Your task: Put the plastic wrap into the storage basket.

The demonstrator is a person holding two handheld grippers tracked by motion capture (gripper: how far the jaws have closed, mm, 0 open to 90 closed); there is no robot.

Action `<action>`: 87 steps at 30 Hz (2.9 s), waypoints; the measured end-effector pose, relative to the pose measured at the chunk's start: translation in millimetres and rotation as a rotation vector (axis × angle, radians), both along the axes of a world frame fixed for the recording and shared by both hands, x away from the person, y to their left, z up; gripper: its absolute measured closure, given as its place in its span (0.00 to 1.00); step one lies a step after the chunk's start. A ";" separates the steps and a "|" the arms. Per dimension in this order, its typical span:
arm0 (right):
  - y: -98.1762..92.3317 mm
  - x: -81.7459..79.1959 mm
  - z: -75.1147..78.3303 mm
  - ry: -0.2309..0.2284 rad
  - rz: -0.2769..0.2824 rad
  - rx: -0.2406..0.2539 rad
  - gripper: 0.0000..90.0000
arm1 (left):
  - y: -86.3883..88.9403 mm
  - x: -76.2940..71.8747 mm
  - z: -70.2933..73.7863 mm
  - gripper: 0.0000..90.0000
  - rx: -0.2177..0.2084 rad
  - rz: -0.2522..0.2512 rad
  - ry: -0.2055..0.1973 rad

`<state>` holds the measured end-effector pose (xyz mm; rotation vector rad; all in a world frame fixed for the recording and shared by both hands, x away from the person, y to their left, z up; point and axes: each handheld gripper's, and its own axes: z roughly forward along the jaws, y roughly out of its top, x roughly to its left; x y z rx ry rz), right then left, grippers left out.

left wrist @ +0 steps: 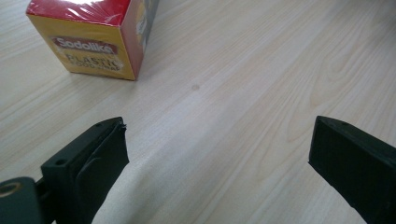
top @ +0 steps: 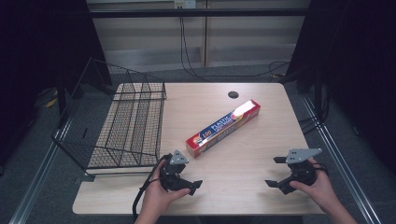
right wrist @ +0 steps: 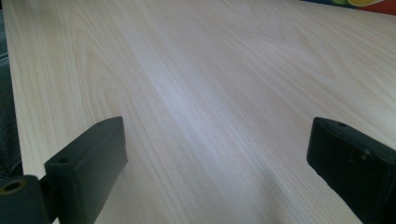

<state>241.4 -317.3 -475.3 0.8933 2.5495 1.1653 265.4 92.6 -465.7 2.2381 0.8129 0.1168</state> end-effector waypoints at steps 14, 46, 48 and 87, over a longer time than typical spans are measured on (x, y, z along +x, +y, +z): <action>-3.9 -1.1 0.7 -0.008 -0.018 0.014 0.05 | -5.1 7.2 6.1 0.05 -0.017 -0.014 0.022; -7.0 0.5 1.2 -0.030 -0.019 0.032 0.05 | -43.6 57.2 40.2 0.04 -0.007 -0.031 0.012; -7.2 0.5 1.0 -0.029 -0.020 0.026 0.05 | -45.3 62.2 41.9 0.04 -0.009 -0.030 0.017; -5.1 2.3 0.2 -0.032 0.005 0.033 0.05 | -88.5 138.1 31.3 0.06 -0.016 0.019 0.087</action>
